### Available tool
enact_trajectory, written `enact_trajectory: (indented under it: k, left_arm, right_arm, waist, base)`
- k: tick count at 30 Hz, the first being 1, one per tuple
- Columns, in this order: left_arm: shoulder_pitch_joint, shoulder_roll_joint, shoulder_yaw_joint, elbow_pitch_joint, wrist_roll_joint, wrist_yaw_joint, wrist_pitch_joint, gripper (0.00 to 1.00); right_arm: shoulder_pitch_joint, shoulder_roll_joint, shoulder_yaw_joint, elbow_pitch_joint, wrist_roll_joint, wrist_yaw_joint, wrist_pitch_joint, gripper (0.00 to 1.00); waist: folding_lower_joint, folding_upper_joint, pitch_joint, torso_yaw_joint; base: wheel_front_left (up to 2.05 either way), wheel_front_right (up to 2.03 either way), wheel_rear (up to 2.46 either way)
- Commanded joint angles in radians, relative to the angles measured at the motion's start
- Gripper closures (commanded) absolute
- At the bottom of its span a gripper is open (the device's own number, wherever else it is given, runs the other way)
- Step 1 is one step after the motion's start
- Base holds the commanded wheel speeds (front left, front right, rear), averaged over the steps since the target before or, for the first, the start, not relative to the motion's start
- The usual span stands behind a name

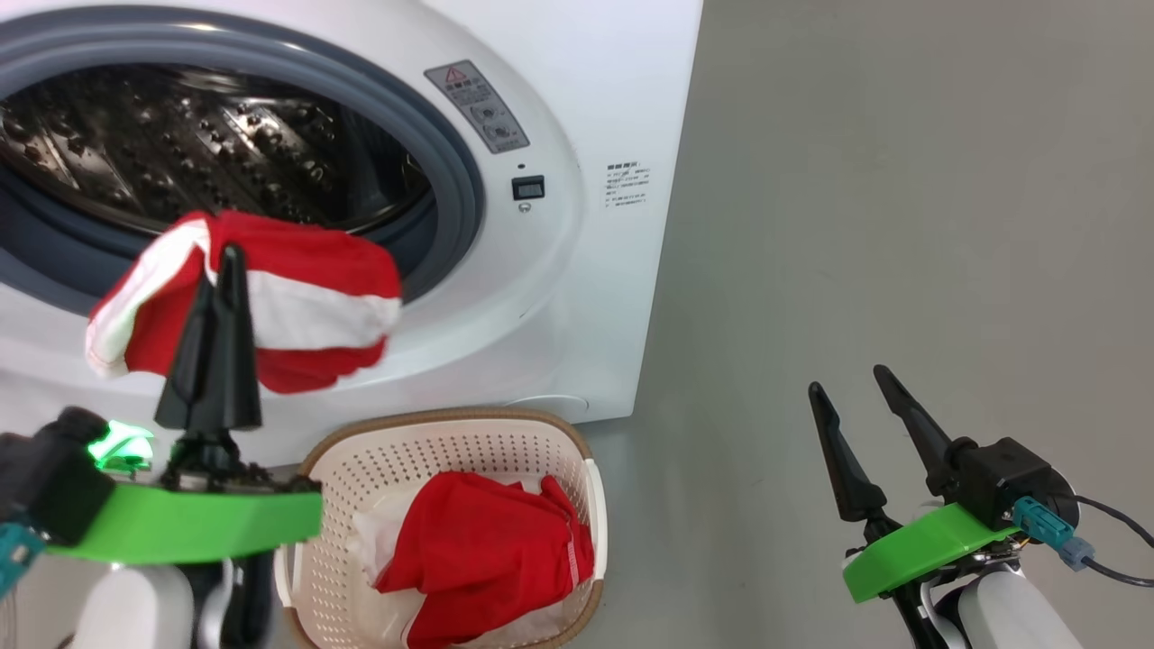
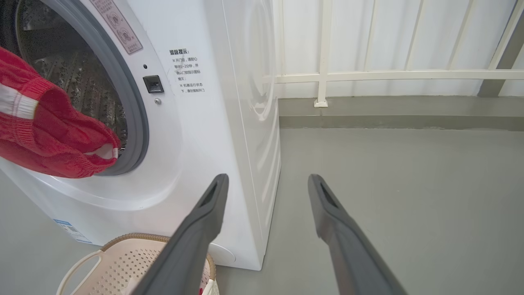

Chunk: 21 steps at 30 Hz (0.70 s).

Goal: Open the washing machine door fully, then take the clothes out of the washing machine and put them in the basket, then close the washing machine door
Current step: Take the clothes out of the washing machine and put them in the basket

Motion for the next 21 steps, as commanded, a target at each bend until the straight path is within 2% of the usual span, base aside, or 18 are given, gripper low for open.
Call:
enact_trajectory:
  k: [1,4,7,13,21]
  left_arm:
    - [0.016,0.012,0.018,-0.056,0.01,0.01,0.012,1.0]
    - [0.041,0.0,-0.001,-0.057,-0.009,0.011,0.036,1.0]
    - [0.047,-0.01,-0.016,0.007,-0.029,0.008,0.037,1.0]
    - [0.002,-0.023,-0.048,0.217,-0.068,-0.012,0.017,1.0]
    - [-0.099,-0.024,-0.075,0.505,-0.066,-0.024,-0.008,1.0]
  right_arm:
    - [-0.004,-0.006,0.021,-0.025,0.005,0.005,-0.006,0.0]
    - [-0.01,-0.012,0.017,-0.031,0.002,0.005,-0.006,0.0]
    - [-0.023,-0.015,0.021,-0.034,-0.001,0.005,-0.006,0.0]
    - [-0.045,-0.015,0.036,-0.036,-0.004,0.005,-0.006,0.0]
    - [-0.07,-0.014,0.048,-0.039,-0.004,0.005,-0.006,0.0]
  waist:
    - [0.0,0.0,0.01,0.003]
    - [0.0,0.0,0.03,0.009]
    - [0.0,0.0,0.055,0.014]
    - [0.0,0.0,0.106,0.02]
    - [0.0,0.0,0.169,0.003]
  base:
    - [0.0,0.0,0.0]
    - [0.0,0.0,0.0]
    - [0.0,0.0,0.0]
    - [0.0,0.0,0.0]
    - [0.0,0.0,0.0]
